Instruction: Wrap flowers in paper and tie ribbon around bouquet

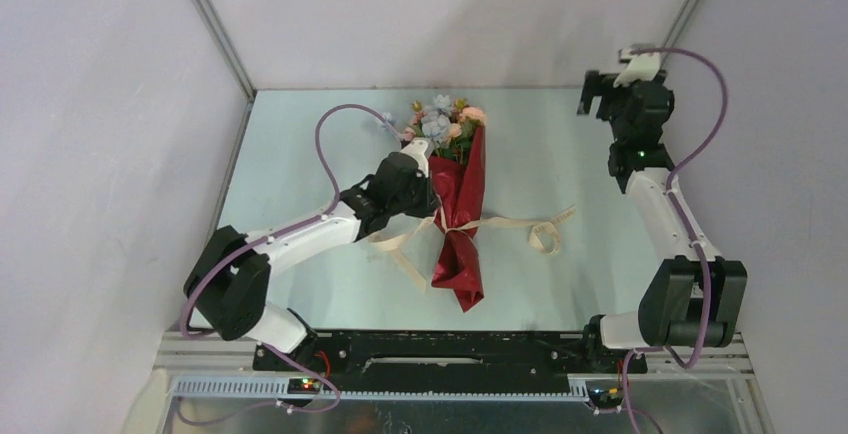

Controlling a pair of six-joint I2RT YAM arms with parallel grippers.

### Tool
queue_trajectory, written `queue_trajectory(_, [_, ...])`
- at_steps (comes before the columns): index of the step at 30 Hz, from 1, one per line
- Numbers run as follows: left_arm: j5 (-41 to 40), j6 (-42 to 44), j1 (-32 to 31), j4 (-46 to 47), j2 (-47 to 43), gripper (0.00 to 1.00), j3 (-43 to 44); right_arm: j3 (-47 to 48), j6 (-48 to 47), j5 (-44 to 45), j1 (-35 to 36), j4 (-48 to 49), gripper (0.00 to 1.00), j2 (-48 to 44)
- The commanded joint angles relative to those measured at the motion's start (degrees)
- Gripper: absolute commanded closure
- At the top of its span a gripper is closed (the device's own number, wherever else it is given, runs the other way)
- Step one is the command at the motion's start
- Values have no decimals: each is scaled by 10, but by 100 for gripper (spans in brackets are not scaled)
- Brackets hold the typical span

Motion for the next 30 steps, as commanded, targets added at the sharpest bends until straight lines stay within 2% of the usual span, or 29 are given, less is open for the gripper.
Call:
queue_trajectory(1, [6,-19,1,81,18,100,17,80,171,104,2,39,0,-32])
queue_trajectory(3, [18,-32,0,98,25,100,10,91,234,140,2,-36,0,-54])
queue_trajectory(4, [31,-40,0,103,26,100,5,89,288,151,4,-104,0,-76])
queue_trajectory(6, [53,-53,0,118,28,100,-5,61,346,165,11,-187,1,-105])
queue_trajectory(9, [74,-66,0,118,19,100,-19,-9,351,125,30,-281,3,-135])
queue_trajectory(11, [72,-60,1,84,16,100,-16,-50,359,110,50,-339,4,-145])
queue_trajectory(14, [71,-49,0,9,17,100,1,-131,362,104,80,-365,4,-163])
queue_trajectory(21, [46,-25,-1,-71,7,100,-7,-247,385,65,129,-384,5,-192])
queue_trajectory(26, [33,-20,-4,-98,-14,100,-6,-288,384,33,146,-372,15,-174])
queue_trajectory(30, [21,-19,-4,-106,-23,100,-3,-295,390,27,150,-360,29,-139])
